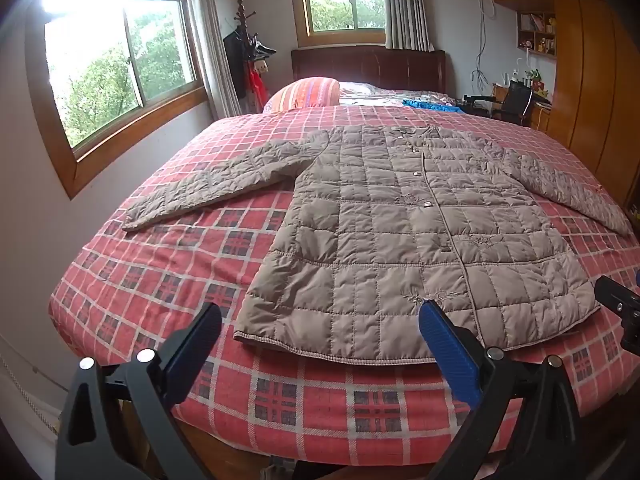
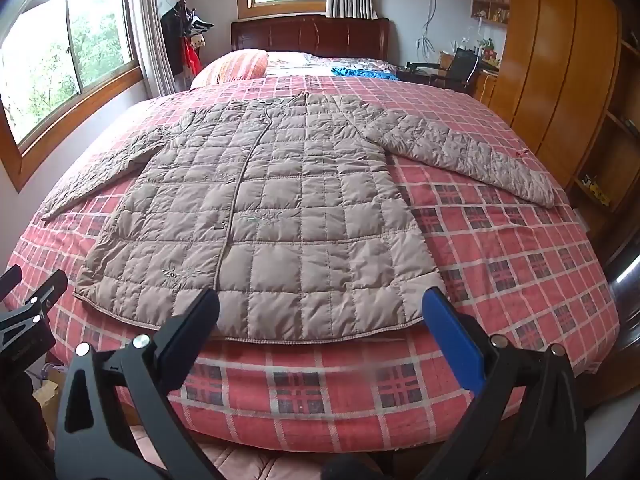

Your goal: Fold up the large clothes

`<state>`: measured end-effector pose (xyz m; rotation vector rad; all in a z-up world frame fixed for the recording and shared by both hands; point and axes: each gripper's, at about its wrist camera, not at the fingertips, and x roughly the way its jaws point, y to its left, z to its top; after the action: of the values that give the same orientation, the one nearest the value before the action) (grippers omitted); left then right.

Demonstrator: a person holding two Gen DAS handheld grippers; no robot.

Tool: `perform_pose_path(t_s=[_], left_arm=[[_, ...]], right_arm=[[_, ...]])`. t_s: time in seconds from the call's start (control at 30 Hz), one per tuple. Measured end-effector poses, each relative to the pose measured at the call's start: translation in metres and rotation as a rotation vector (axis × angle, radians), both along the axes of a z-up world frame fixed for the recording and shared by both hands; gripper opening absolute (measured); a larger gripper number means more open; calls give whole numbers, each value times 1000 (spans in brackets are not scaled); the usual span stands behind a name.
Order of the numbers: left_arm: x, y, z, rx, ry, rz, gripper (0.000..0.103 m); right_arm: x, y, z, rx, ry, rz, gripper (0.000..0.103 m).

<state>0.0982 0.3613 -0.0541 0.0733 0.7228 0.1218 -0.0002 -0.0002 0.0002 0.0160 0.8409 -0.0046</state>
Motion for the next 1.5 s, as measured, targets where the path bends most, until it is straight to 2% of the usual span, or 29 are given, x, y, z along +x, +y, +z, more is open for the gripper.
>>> perform_pose_path(t_s=[1.5], left_arm=[[2,0,-3,-2,15,-2,99]], right_arm=[[1,-3,-5,6,5,-2,100]])
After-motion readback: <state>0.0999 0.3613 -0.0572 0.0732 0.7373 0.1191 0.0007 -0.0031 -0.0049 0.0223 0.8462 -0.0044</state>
